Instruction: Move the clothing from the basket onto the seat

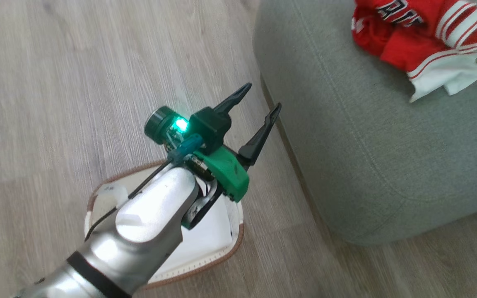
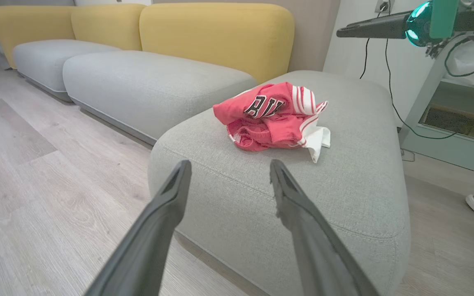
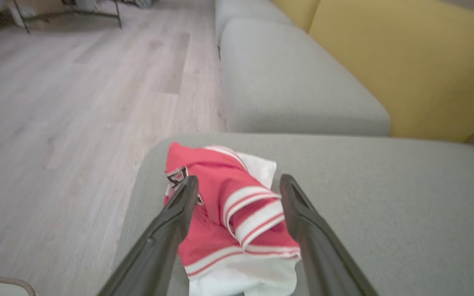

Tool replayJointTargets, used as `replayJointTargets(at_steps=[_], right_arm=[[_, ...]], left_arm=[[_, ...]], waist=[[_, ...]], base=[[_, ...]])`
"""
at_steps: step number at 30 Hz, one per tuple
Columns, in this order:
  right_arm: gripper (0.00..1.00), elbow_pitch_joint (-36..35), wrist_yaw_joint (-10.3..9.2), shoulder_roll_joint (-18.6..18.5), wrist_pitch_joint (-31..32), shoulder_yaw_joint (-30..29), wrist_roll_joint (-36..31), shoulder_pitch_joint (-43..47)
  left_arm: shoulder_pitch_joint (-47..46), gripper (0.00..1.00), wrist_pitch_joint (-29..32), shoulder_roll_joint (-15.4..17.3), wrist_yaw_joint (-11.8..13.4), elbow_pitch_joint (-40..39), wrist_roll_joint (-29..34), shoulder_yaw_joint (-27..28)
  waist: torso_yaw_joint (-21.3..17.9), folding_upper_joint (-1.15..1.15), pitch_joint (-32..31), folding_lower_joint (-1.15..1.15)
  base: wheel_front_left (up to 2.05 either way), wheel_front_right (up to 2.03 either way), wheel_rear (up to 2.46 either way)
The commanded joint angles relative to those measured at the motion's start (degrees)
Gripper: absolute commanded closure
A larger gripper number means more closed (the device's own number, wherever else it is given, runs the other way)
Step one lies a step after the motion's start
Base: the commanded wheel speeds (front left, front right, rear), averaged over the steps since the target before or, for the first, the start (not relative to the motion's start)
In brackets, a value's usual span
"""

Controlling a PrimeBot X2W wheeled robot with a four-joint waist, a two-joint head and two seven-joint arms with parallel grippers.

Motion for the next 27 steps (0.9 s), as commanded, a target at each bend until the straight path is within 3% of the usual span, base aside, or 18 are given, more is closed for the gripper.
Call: replayJointTargets(at_steps=[1, 9, 14, 20, 21, 27], right_arm=[[0.0, -1.3, -0.02, -2.7, -1.8, 0.3, 0.4, 2.2], [0.0, -8.1, -0.02, -6.2, -6.9, -2.3, 1.9, 4.0], [0.0, -13.6, -0.02, -6.6, -7.1, -13.3, -1.9, 8.7], [0.0, -21.3, -0.02, -3.2, -7.1, -29.7, -10.6, 22.5], [0.0, -21.3, -0.02, -3.2, -7.1, -29.7, -10.6, 22.5], [0.0, -27.8, -0.02, 3.8, -7.1, -42.3, -18.4, 36.9]], left_arm=[[-0.8, 0.0, -0.5, 1.2, 0.3, -2.2, -0.3, 2.2], [2.8, 0.0, -1.0, 2.9, 1.7, -5.3, -1.7, 3.0], [4.9, 0.0, -1.2, 4.1, 3.1, -7.6, -2.3, 3.9], [8.2, 0.0, -1.6, 6.3, 5.2, -10.2, -3.5, 6.1], [8.2, 0.0, -1.6, 6.3, 5.2, -10.2, -3.5, 6.1], [12.2, 0.0, -1.9, 9.1, 7.6, -12.0, -5.2, 9.3]], waist=[[-0.3, 0.0, -2.8, 0.0], [1.9, 0.0, -7.0, 0.0], [4.3, 0.0, -8.9, 0.0], [8.1, 0.0, -11.3, 0.0], [8.1, 0.0, -11.3, 0.0], [11.7, 0.0, -13.5, 0.0]], base=[[0.0, 0.0, 0.0], [0.0, 0.0, 0.0], [0.0, 0.0, 0.0], [0.0, 0.0, 0.0], [0.0, 0.0, 0.0], [0.0, 0.0, 0.0]])
